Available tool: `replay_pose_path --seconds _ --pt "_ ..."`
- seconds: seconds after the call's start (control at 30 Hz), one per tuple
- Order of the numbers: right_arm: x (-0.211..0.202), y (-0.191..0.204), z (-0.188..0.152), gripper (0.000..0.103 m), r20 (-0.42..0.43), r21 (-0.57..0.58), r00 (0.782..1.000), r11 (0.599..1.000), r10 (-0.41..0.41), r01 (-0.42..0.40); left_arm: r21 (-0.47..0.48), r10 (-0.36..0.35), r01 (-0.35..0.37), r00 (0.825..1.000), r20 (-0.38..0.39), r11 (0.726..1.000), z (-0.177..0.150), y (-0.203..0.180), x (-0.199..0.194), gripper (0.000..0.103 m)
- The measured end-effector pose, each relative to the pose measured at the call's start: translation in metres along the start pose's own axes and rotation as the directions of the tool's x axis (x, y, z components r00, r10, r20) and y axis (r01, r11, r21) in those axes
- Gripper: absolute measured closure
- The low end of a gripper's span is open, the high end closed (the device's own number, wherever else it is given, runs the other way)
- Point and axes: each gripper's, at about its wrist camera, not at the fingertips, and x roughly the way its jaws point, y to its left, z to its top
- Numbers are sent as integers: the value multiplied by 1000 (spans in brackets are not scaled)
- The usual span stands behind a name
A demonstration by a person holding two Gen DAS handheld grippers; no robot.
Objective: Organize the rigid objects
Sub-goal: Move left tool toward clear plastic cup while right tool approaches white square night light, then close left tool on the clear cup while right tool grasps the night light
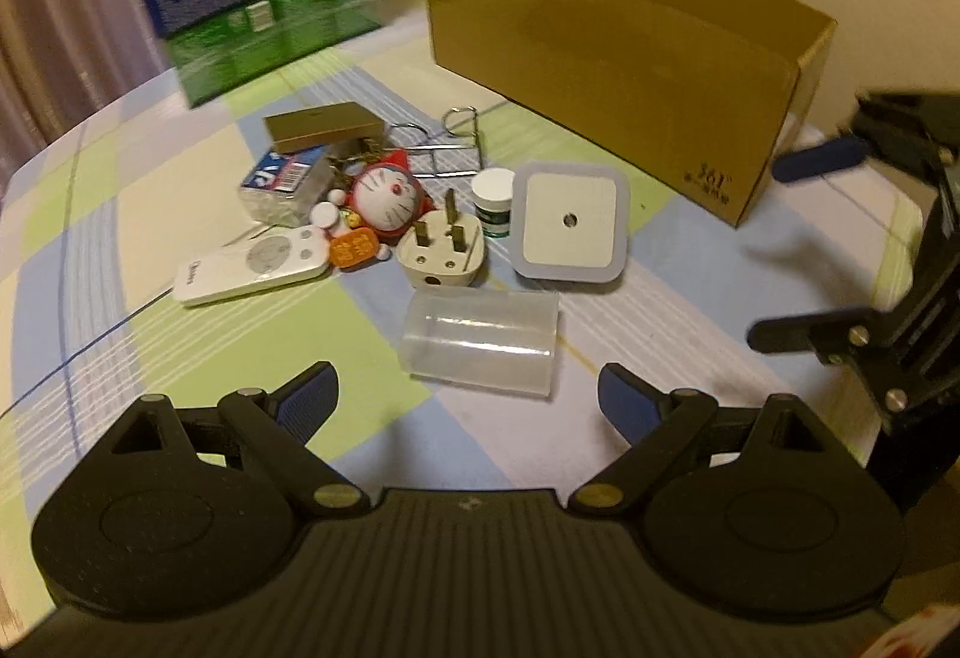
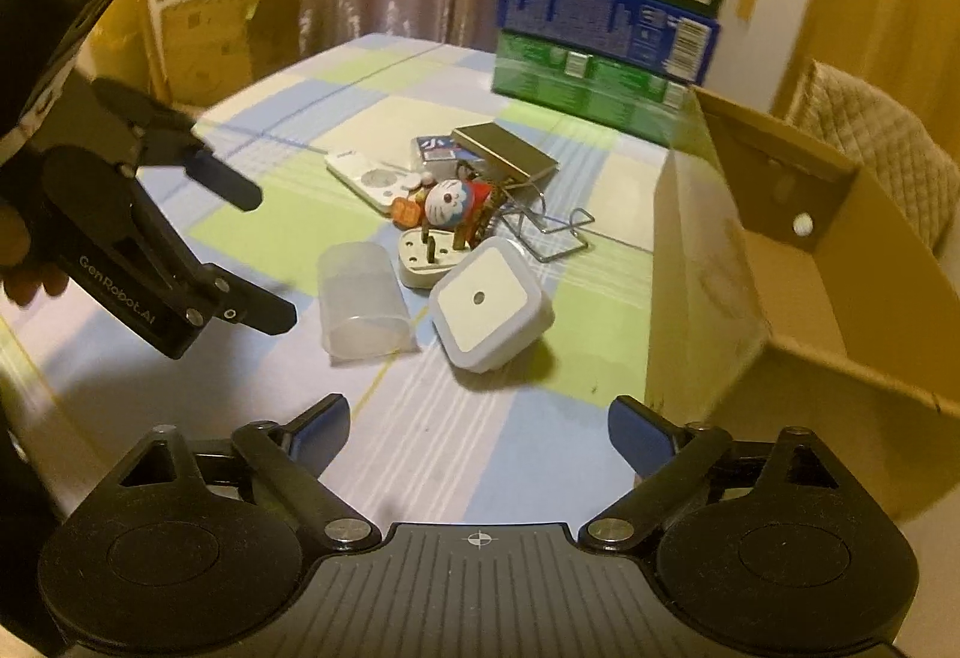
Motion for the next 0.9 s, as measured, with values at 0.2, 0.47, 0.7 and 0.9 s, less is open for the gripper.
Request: replay_pose_path --seconds 0.2,0.47,0.7,0.9 --pt "28 7 0 19 -12 -125 999 992 -30 29 40 -59 59 998 1 997 1 2 25 12" --pt "49 7 0 19 -18 -196 998 979 -66 61 6 -78 78 997 -1 997 5 12 51 16" --pt "60 9 1 19 -22 -224 997 972 -73 66 12 -99 99 995 -6 995 10 12 56 34" --pt "64 13 5 19 -13 -260 997 963 -72 66 -46 -67 66 998 -15 997 7 18 44 35"
